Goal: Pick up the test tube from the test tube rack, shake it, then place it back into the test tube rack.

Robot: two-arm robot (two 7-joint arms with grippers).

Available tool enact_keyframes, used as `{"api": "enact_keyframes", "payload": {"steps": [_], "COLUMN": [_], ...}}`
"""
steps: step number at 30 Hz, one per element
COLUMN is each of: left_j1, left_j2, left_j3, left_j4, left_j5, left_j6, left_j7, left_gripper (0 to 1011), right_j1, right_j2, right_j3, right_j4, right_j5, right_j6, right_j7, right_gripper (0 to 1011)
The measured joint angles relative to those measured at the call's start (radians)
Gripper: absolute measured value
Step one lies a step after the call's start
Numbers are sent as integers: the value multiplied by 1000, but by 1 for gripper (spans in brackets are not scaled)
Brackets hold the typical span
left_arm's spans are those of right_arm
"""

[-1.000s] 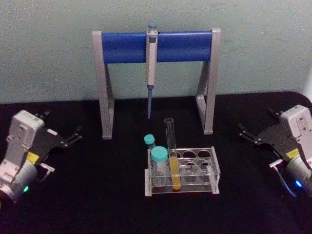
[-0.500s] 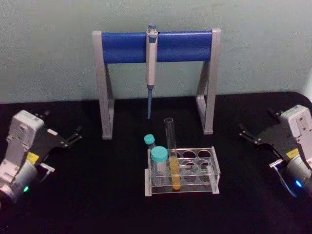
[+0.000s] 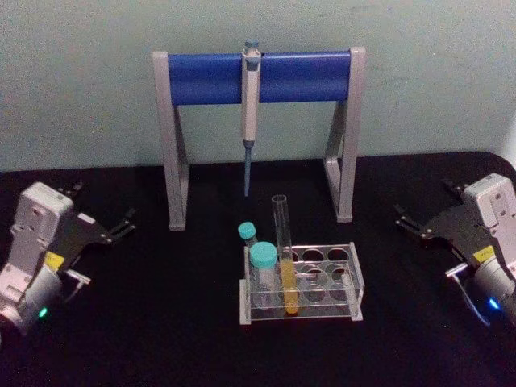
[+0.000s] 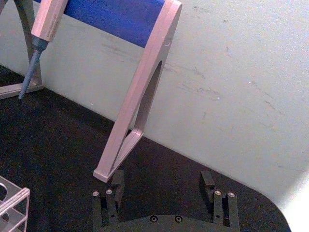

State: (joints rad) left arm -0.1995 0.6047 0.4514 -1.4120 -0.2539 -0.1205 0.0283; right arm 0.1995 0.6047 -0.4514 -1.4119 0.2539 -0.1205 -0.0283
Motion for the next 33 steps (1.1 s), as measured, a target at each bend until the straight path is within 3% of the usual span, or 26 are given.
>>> {"api": "enact_keyframes", "payload": {"steps": [26,33], "left_j1": [0,0], "left_j2": [0,0], "left_j3": [0,0], "left_j4": [0,0], "left_j5": [0,0], "left_j6": [0,0], "left_j7": [0,0], "left_gripper": [1001,1001], "right_j1": [0,-22], "right_j2": [0,-4], "right_j3": [0,20], "right_j4": [0,-23], "right_j5": [0,-1], "right_j6": [0,0], "right_j7": [0,16], "right_gripper": [1000,1000]}}
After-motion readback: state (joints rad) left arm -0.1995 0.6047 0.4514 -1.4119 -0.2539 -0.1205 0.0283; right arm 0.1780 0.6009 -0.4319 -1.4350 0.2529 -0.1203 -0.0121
